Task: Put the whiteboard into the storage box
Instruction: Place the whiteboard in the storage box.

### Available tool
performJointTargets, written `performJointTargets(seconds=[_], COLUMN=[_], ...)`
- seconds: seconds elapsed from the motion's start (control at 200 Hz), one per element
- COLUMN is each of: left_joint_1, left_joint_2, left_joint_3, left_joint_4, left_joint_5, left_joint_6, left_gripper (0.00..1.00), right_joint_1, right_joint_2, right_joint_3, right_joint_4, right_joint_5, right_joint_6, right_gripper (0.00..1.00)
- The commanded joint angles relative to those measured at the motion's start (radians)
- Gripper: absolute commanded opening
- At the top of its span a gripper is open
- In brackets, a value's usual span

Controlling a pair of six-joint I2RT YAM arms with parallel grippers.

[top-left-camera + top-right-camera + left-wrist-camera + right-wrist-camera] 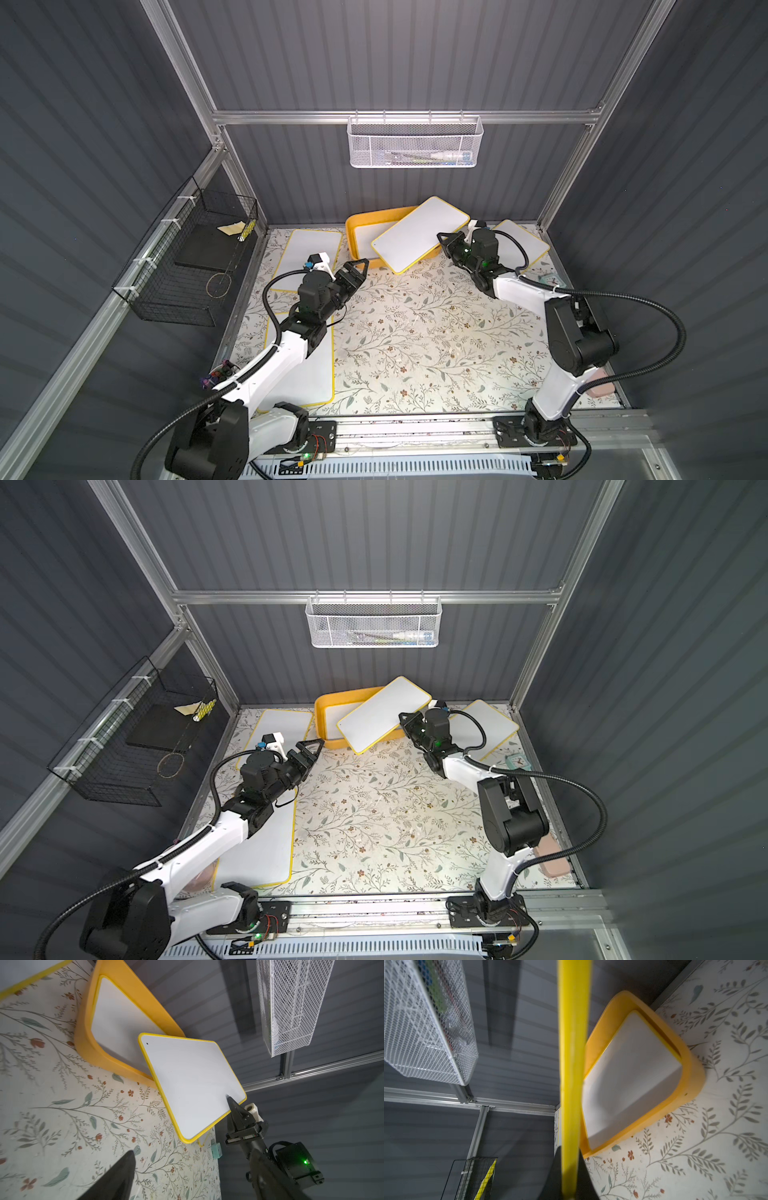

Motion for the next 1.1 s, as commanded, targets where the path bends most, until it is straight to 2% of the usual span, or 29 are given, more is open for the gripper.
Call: performJointTargets(seconds=[0.0, 0.185, 0.38, 0.691, 1.096], left_joint_1=[0.002, 0.005, 0.004, 0.004, 0.004], left_joint_2=[-0.057, -0.105, -0.104, -0.100, -0.089], left_joint_3=[0.035, 0.053, 0.054, 0.041, 0.021], left_joint_4=[-0.244, -0.364, -0.390, -0.399, -0.370], left_joint_5=[-0.057, -0.087, -0.088, -0.088, -0.081], left_joint_6=[0.143, 0.210, 0.236, 0.252, 0.244], left_gripper=[0.88, 0.89, 0.90, 0.90, 0.90], right_joint_1=[0.001, 0.014, 0.030, 0.056, 0.075], right_joint_2=[0.033, 0.151, 0.247, 0.321, 0.377], right_joint_3=[0.098, 0.230, 0.335, 0.396, 0.456], right_joint_4=[0.052, 0.017, -0.017, -0.053, -0.098], right_joint_5=[0.062, 0.076, 0.063, 0.036, -0.118], right_joint_6=[-0.007, -0.006, -0.007, -0.009, -0.013], right_gripper=[0.02, 0.03, 0.08, 0.18, 0.36])
